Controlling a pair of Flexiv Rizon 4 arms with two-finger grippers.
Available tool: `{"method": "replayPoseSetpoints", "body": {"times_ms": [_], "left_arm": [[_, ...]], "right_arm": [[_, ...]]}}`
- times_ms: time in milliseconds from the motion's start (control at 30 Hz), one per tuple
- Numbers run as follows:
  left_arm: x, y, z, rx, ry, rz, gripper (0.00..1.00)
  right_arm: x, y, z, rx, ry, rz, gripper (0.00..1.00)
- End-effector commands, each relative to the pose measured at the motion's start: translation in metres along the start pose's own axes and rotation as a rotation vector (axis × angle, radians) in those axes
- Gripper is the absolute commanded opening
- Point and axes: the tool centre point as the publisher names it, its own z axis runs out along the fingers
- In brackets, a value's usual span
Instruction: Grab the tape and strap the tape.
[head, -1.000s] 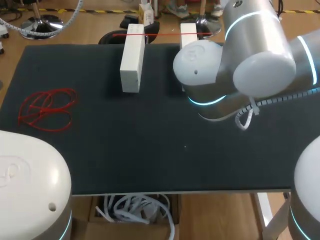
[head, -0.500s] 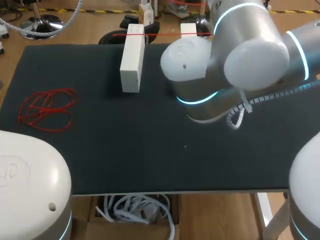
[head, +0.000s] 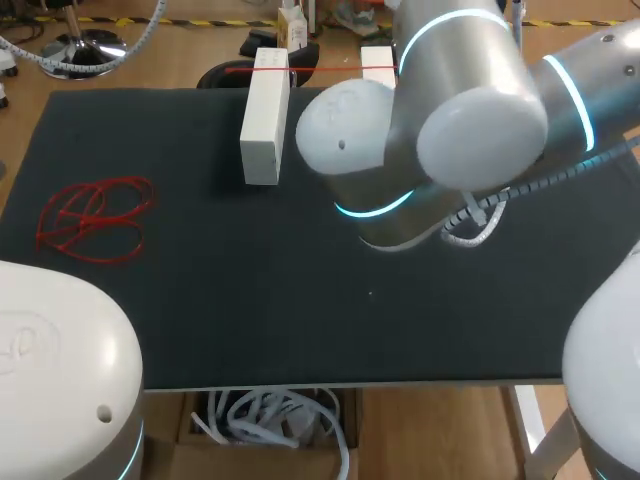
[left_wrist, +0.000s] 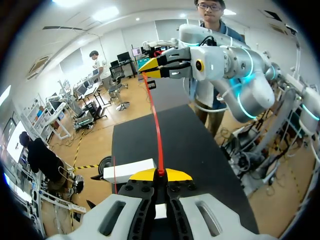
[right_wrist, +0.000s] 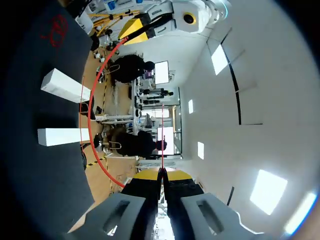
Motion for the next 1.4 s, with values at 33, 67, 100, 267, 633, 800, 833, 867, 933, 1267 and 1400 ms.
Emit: {"method": "replayPoseSetpoints", "body": {"times_ms": [33,67,100,267,633,800,833,867,933,1267,1400], "left_arm": [[0.000,0.000,-0.001,-0.003,0.002,-0.001,0.00],[0.000,0.000,-0.001,-0.003,0.002,-0.001,0.00],[0.000,0.000,-0.001,-0.003,0.002,-0.001,0.00],[0.000,0.000,-0.001,-0.003,0.002,-0.001,0.00],[0.000,0.000,-0.001,-0.003,0.002,-0.001,0.00],[0.000,0.000,-0.001,-0.003,0.002,-0.001,0.00],[0.000,0.000,-0.001,-0.003,0.002,-0.001,0.00],[0.000,0.000,-0.001,-0.003,0.002,-0.001,0.00],[0.000,0.000,-0.001,-0.003,0.002,-0.001,0.00],[0.000,0.000,-0.001,-0.003,0.002,-0.001,0.00],[0.000,0.000,-0.001,-0.003,0.002,-0.001,0.00]], "right_arm": [[0.012,0.007,0.003,0.032,-0.090,0.028,0.00],[0.012,0.007,0.003,0.032,-0.090,0.028,0.00],[0.012,0.007,0.003,0.032,-0.090,0.028,0.00],[0.012,0.007,0.003,0.032,-0.090,0.028,0.00],[0.015,0.021,0.007,0.082,-0.052,-0.019,0.00],[0.015,0.032,0.008,0.074,-0.050,-0.058,0.00],[0.014,0.035,0.008,0.070,-0.060,-0.071,0.00],[0.014,0.038,0.008,0.069,-0.062,-0.074,0.00],[0.014,0.043,0.007,0.059,-0.079,-0.107,0.00],[0.020,0.065,0.009,0.062,-0.048,-0.141,0.00],[0.021,0.073,0.010,0.051,-0.051,-0.158,0.00]]}}
